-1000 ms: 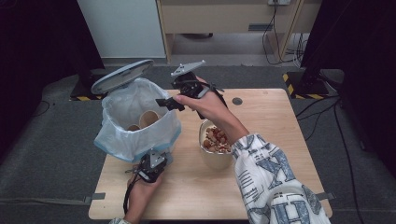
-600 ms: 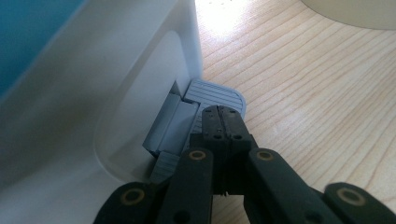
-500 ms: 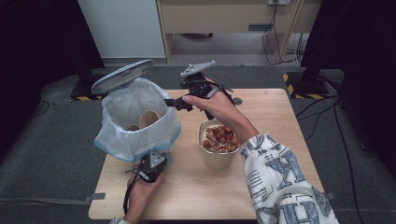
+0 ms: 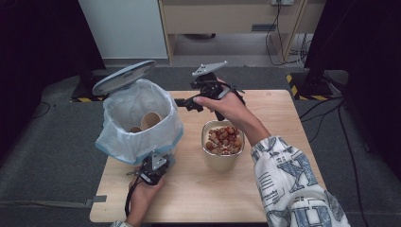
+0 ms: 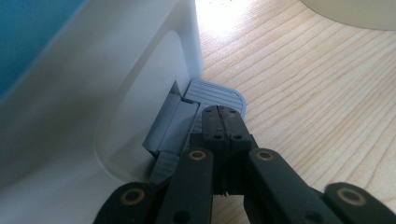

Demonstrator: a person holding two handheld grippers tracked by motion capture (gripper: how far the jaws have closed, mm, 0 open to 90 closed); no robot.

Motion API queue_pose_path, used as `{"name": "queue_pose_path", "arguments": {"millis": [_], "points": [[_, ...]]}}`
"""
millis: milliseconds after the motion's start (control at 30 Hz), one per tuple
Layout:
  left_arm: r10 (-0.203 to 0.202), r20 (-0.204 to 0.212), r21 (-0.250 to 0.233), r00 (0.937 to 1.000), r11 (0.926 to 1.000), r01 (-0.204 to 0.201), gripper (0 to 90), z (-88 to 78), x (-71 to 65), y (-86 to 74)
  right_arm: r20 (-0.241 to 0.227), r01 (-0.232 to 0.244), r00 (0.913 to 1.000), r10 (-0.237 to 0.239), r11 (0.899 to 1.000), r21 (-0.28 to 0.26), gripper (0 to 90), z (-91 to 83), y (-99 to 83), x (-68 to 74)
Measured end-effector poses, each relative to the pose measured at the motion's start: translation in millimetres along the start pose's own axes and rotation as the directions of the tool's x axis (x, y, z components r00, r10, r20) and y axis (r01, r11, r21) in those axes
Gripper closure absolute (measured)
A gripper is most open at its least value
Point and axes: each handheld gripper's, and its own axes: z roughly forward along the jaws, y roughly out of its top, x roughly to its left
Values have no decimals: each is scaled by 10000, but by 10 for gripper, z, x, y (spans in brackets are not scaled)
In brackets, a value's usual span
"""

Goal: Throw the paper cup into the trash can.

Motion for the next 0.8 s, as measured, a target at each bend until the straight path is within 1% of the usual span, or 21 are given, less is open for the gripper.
{"name": "queue_pose_path", "arguments": {"millis": [400,800], "points": [[-11,23,3,10000,10000,11,893,-1,4,0,278,-145,9995,146,9999,-21,68,-129,-60,-115],[-15,15,3,10000,10000,15,893,0,3,0,581,-377,9976,383,9992,-117,68,-295,-153,-240]]}}
